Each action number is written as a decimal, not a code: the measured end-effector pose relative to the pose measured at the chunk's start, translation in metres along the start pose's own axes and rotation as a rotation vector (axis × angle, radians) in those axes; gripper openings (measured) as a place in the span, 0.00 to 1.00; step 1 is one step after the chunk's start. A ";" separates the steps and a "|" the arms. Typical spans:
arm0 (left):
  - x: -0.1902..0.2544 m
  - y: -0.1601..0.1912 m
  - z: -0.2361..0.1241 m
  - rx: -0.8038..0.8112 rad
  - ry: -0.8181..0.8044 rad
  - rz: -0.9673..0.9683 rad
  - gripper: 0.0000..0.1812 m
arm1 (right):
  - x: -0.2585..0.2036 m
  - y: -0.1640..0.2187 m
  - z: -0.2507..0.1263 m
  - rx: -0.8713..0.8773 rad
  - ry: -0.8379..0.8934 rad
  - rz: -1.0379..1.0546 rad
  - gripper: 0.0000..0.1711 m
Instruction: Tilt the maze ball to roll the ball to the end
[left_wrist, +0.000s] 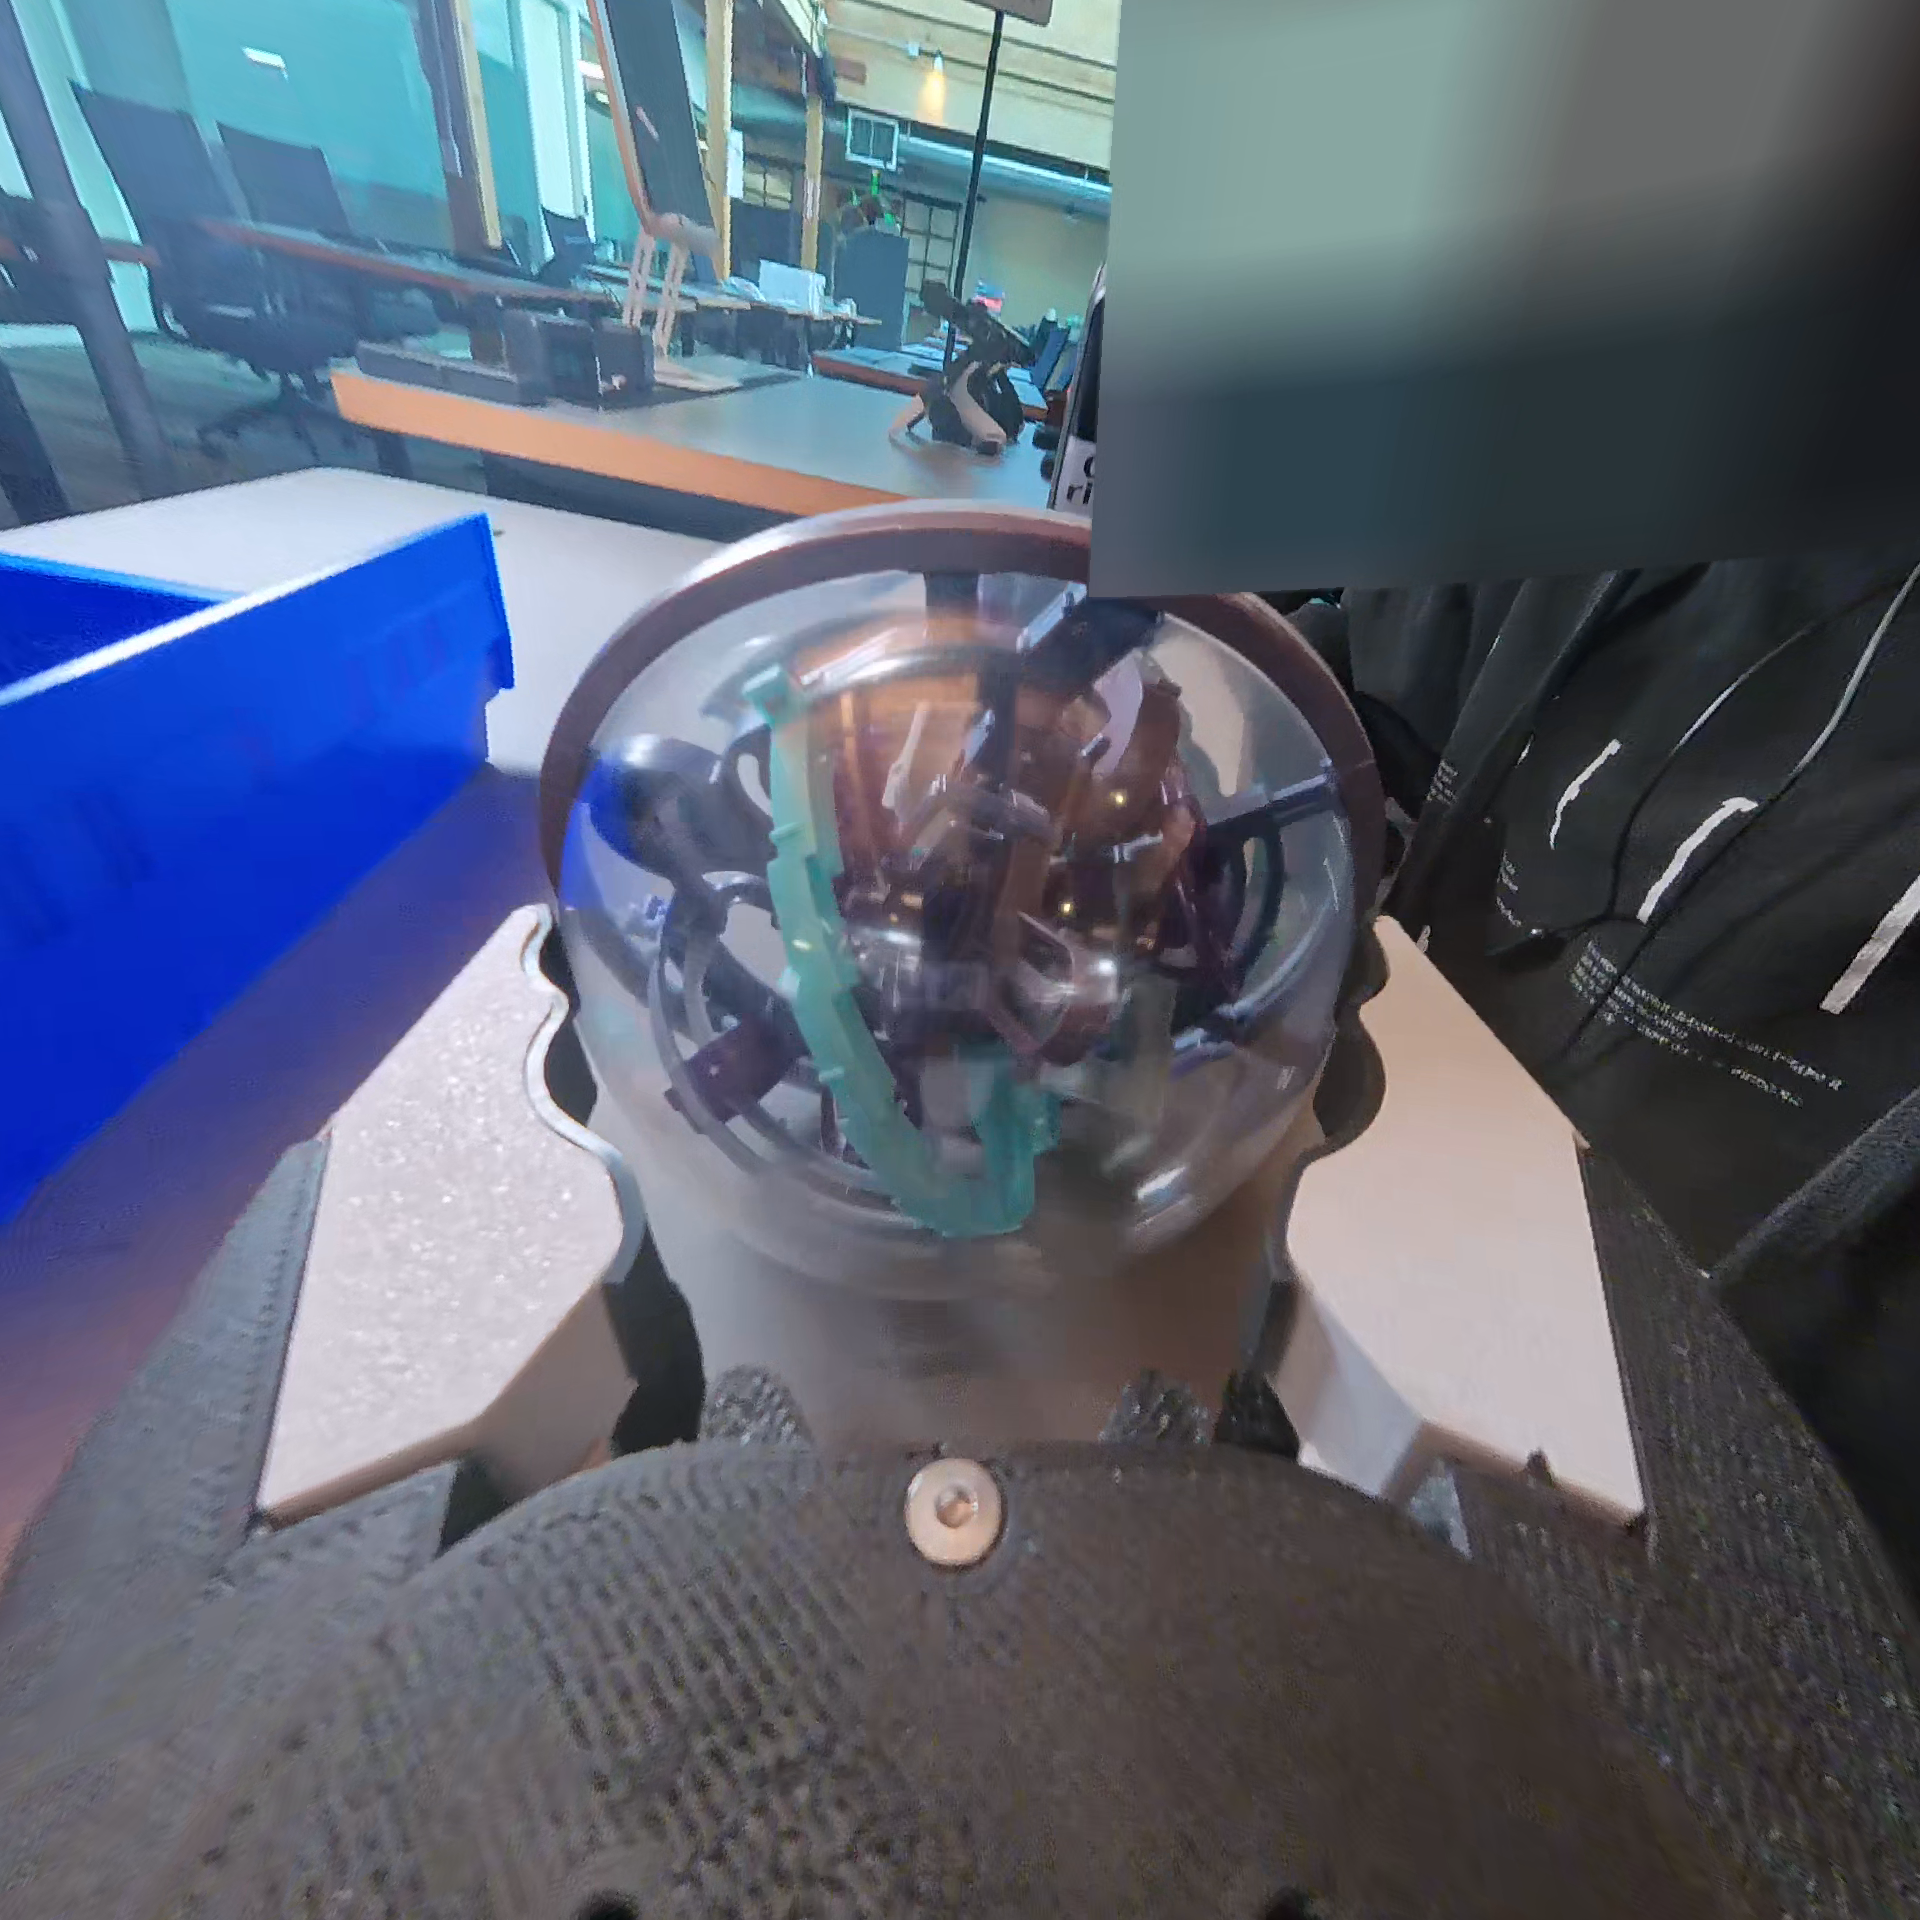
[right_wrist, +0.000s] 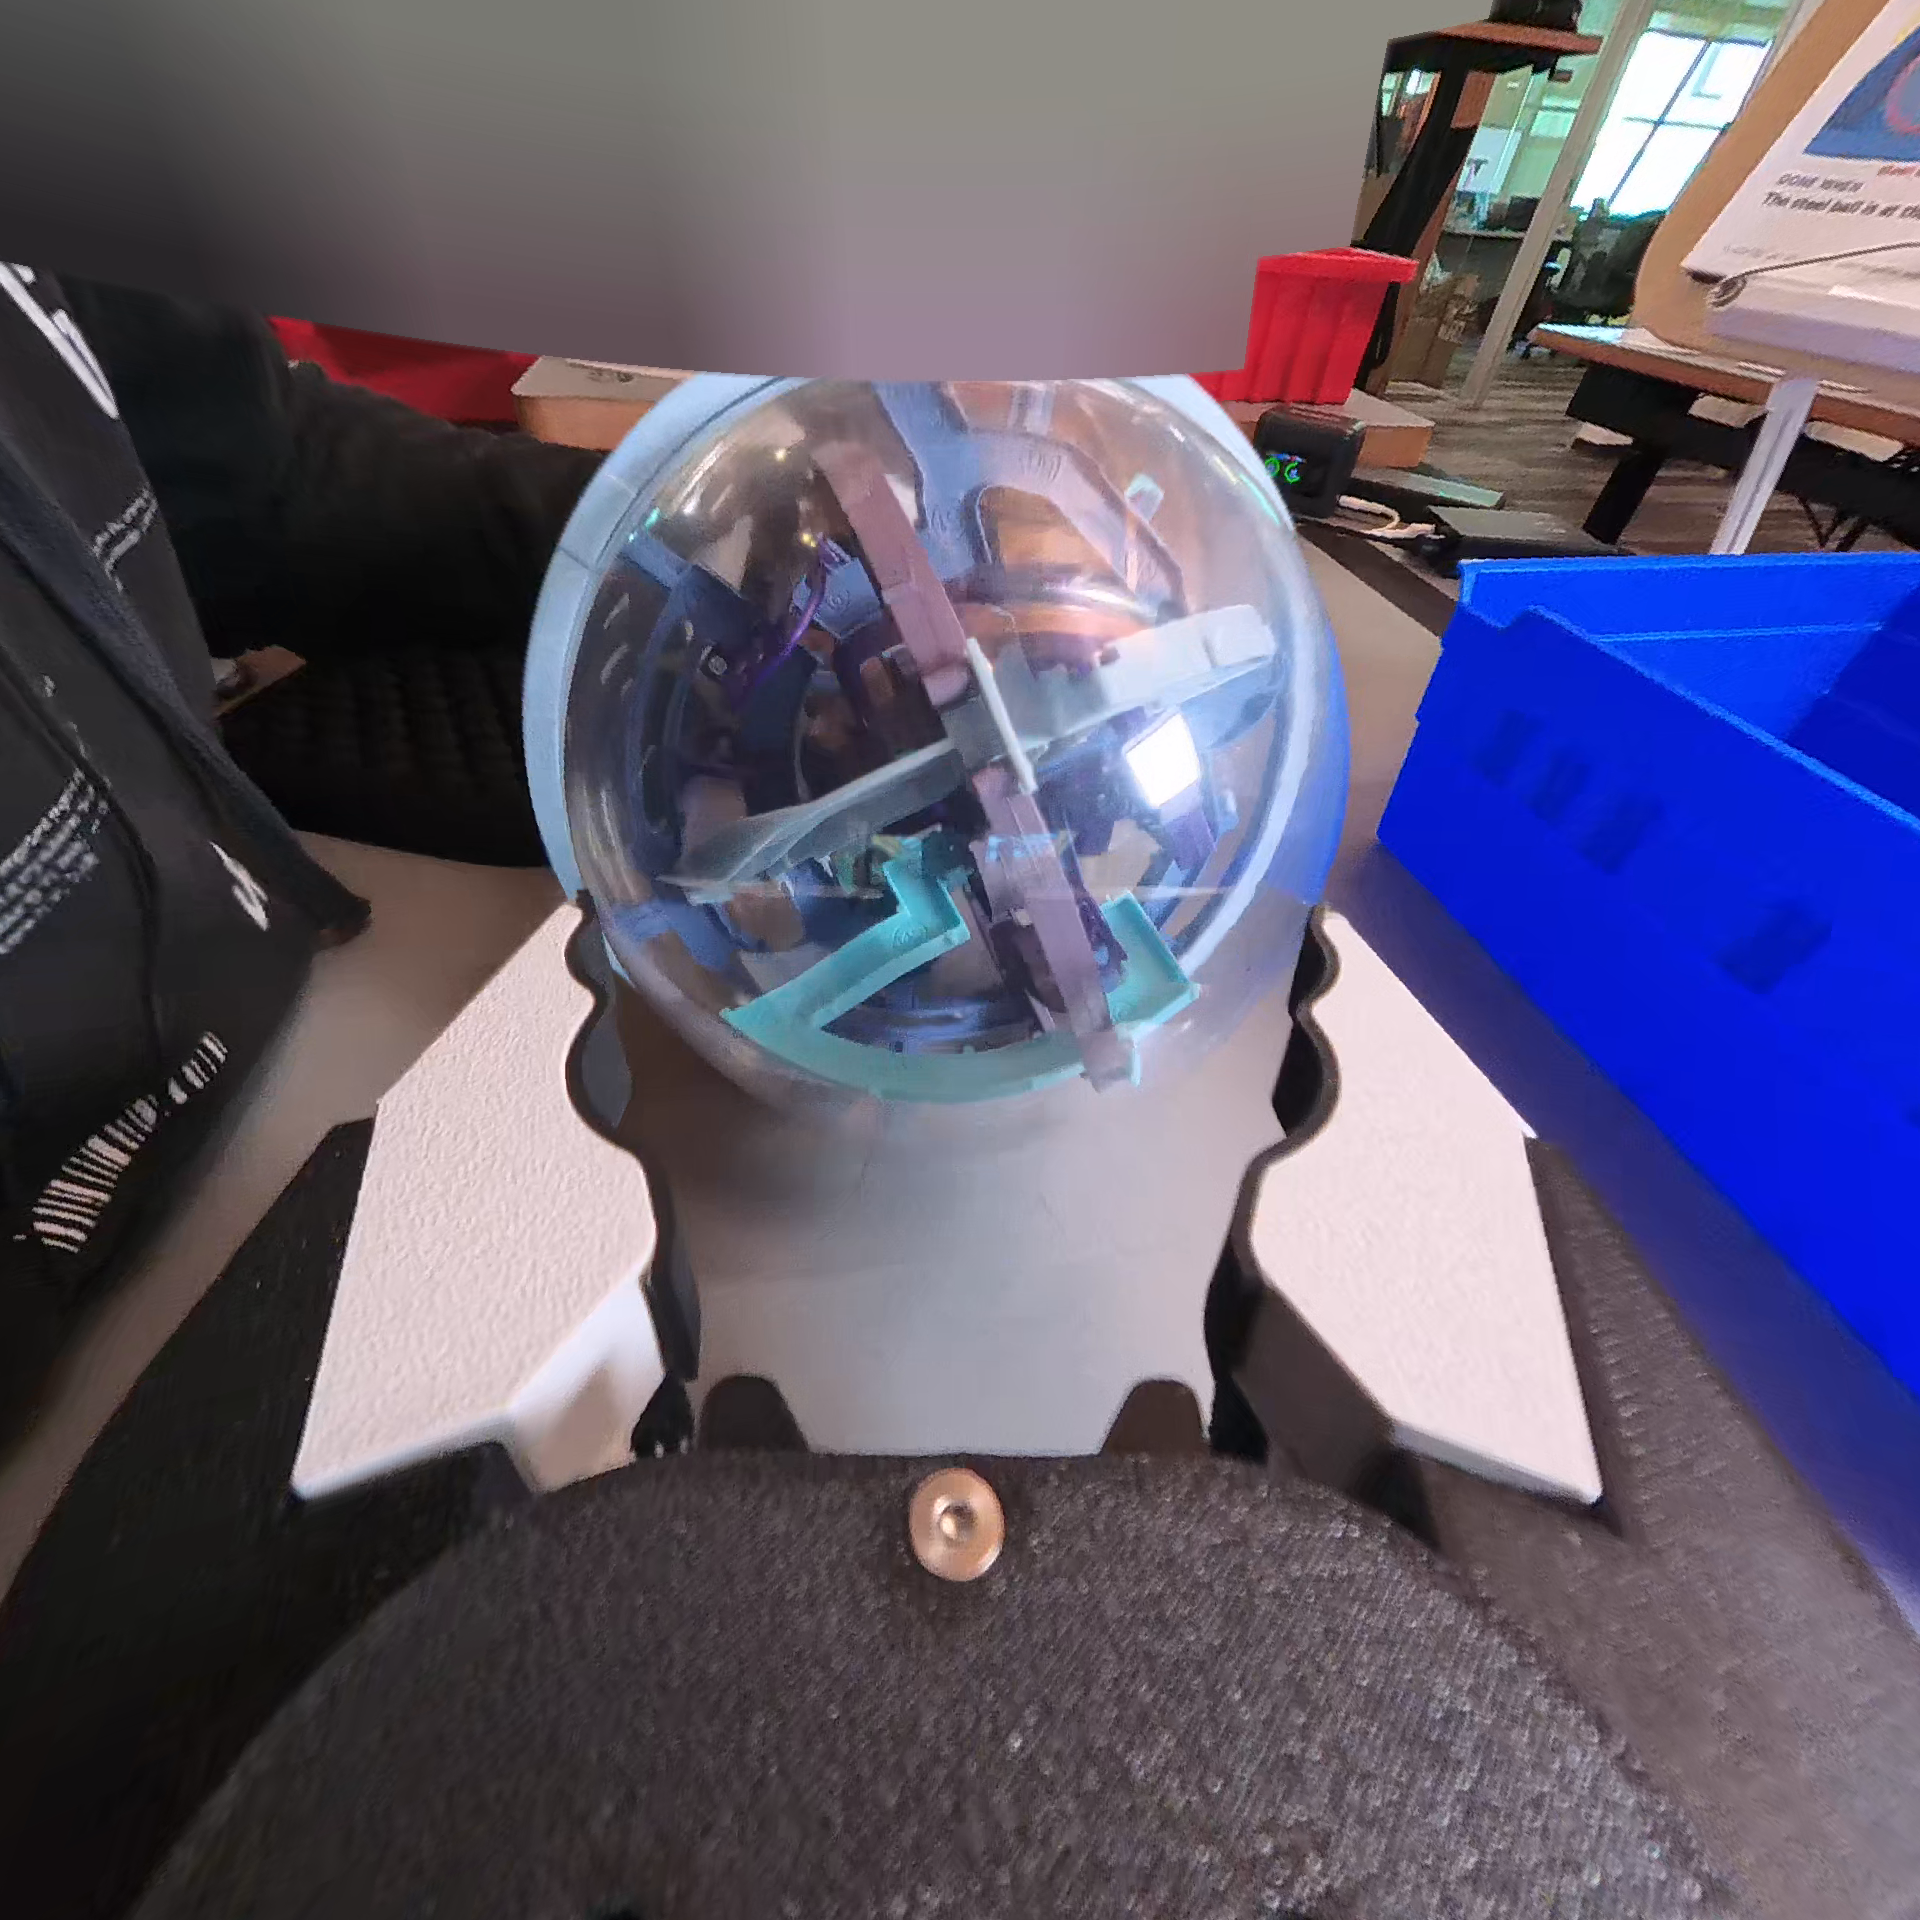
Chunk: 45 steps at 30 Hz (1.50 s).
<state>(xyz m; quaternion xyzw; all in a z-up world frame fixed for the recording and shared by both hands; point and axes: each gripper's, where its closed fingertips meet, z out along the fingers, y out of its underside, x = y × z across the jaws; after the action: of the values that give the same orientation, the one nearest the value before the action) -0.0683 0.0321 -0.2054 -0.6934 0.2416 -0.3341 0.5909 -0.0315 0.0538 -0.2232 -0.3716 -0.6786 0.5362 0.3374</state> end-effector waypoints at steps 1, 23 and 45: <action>0.002 -0.003 -0.001 0.011 -0.002 0.013 0.78 | -0.001 0.001 0.001 -0.008 -0.002 -0.011 0.74; 0.013 -0.027 0.016 0.021 0.037 0.064 0.73 | -0.022 -0.021 -0.014 -0.214 0.041 -0.271 0.81; 0.036 0.017 0.034 -0.136 -0.047 0.069 0.73 | -0.032 0.006 -0.032 -0.271 0.260 -0.511 0.84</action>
<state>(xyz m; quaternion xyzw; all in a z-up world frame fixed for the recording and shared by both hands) -0.0179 0.0252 -0.2187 -0.7309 0.2736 -0.2800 0.5591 0.0126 0.0428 -0.2249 -0.2960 -0.7666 0.2866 0.4926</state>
